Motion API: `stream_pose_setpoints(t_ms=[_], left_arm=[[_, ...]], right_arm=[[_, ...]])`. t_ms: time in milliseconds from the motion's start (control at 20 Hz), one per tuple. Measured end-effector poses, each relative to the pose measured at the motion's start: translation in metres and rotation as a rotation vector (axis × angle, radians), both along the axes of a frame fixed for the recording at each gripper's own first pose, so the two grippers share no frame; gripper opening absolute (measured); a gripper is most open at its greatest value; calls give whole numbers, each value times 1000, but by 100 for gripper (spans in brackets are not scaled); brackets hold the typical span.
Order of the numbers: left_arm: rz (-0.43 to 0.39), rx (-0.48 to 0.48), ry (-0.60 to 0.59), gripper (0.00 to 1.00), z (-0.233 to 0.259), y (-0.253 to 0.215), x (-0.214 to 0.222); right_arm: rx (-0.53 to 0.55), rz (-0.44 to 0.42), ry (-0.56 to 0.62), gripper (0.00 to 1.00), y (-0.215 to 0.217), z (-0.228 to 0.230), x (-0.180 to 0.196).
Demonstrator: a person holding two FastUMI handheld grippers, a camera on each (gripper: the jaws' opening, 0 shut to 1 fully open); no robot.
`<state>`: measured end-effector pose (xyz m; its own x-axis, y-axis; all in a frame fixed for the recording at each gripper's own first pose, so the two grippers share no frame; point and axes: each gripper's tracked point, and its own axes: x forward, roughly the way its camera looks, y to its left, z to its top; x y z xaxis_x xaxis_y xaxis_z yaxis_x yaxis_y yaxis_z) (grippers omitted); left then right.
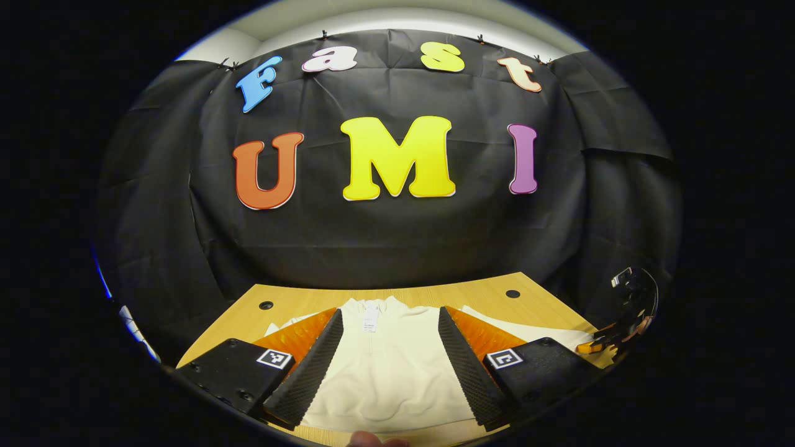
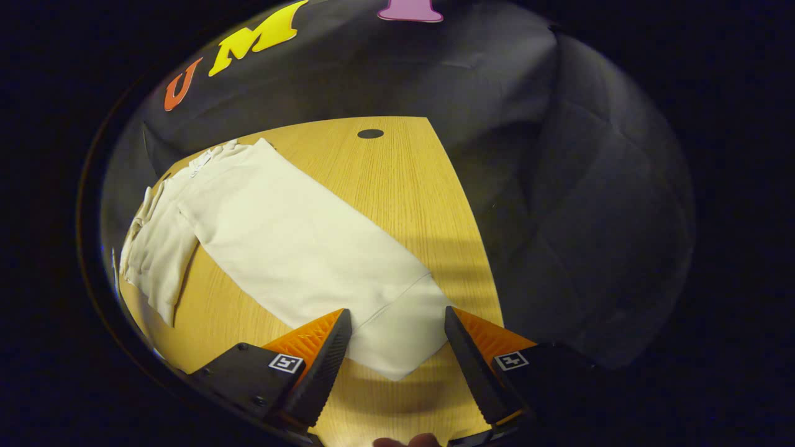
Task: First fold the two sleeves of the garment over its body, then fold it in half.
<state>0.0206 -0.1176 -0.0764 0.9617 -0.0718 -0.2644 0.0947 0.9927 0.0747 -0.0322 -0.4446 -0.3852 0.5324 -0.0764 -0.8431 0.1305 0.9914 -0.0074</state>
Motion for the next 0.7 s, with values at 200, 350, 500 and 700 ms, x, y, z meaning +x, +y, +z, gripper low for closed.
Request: stream_pose_setpoints(t_ms=[200,350,500,700], left_arm=[[-29,1,3,98,0,-6,2],[-43,10,-1,98,2,-5,3],[-38,9,-6,98,2,3,2],[-18,7,-5,98,1,18,2]], right_arm=[[-8,58,-40,72,13,-3,0],[-31,68,-49,38,22,-4,2],[4,-1,-24,18,20,-1,1],[104,-104,6,12,21,2,4]])
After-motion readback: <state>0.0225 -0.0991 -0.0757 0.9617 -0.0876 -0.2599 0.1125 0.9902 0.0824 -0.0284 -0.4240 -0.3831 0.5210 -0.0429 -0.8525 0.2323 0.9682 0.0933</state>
